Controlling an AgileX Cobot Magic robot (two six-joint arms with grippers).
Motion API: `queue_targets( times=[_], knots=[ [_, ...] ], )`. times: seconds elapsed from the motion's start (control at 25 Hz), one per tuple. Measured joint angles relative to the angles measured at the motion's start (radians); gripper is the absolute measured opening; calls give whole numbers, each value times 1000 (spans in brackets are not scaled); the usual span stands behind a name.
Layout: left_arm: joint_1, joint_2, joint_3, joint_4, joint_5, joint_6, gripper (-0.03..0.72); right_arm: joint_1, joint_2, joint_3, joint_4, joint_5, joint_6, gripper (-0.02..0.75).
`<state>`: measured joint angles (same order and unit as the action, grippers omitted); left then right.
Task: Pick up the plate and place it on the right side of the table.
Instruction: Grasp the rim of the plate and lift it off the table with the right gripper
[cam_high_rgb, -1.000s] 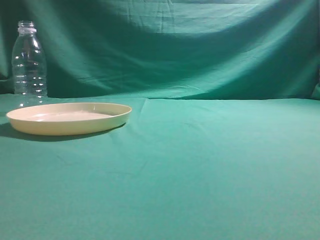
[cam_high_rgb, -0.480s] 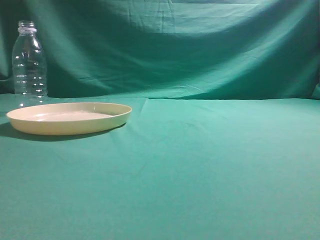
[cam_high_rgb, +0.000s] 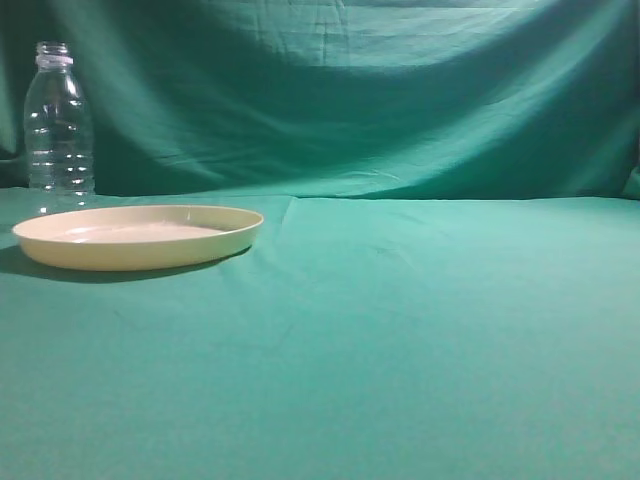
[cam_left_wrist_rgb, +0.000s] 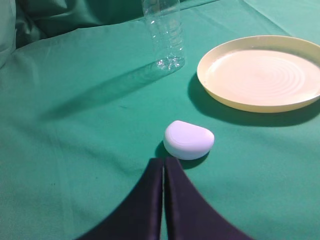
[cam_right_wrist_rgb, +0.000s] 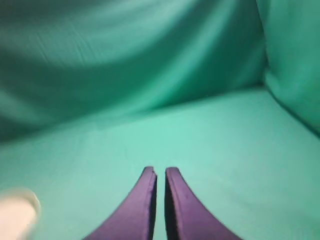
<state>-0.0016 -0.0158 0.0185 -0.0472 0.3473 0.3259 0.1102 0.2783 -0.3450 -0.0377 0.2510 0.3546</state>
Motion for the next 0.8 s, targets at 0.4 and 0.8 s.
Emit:
queue_targets(
  times=[0.4,0.8],
  knots=[
    [0,0,0,0,0,0,0,0,444,-242,0,435,-143,48],
    [0,0,0,0,0,0,0,158,694,-397,235,520,-317,0]
  ],
)
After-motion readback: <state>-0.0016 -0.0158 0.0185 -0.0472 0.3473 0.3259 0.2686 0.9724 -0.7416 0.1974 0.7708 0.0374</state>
